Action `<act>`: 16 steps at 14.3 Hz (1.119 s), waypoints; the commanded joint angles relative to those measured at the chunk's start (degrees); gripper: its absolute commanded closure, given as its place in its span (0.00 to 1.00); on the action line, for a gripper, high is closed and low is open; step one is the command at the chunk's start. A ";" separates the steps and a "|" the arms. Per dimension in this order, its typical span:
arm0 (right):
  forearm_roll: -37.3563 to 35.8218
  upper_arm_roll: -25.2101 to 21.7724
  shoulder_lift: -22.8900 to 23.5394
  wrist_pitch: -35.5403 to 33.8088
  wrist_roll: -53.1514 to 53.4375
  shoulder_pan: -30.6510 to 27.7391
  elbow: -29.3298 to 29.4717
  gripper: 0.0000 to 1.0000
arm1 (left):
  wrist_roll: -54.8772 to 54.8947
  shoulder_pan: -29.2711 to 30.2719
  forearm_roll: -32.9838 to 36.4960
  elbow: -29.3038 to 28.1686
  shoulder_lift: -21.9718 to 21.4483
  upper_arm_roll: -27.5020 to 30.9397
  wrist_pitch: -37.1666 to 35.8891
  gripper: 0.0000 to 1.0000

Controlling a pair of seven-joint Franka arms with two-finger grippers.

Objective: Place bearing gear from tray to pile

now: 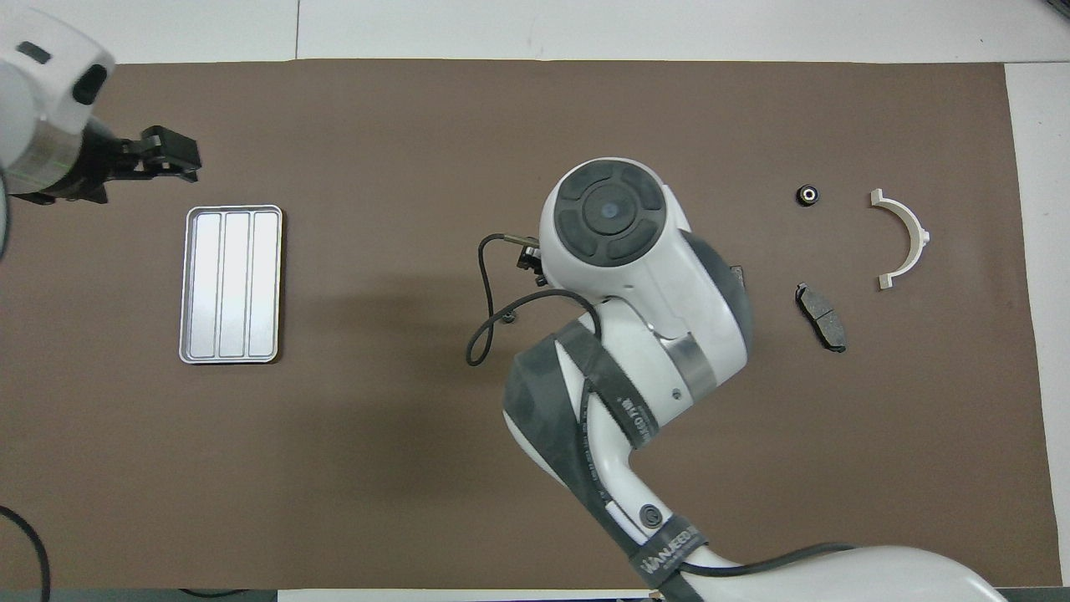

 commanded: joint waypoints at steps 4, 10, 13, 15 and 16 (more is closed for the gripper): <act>-0.58 -0.25 9.19 7.94 8.59 2.92 2.81 0.00 | -0.90 -0.70 -0.44 -9.71 -9.90 -1.38 -2.76 0.00; 0.21 -0.16 10.96 12.34 8.51 3.00 1.15 0.03 | -2.40 -3.25 -2.37 -7.87 -8.93 -1.65 -2.49 0.01; 0.21 0.19 10.52 14.89 8.24 2.92 -2.01 0.07 | -2.31 -4.04 -2.55 -7.69 -8.67 -1.74 -4.60 0.01; 0.30 0.19 10.26 14.89 8.15 2.92 -2.63 0.11 | -2.31 -4.04 -2.55 -7.69 -8.49 -1.74 -5.31 0.01; 0.30 0.19 10.26 14.81 8.15 2.92 -2.63 0.14 | -2.31 -4.13 -2.55 -7.69 -8.49 -1.74 -5.31 0.01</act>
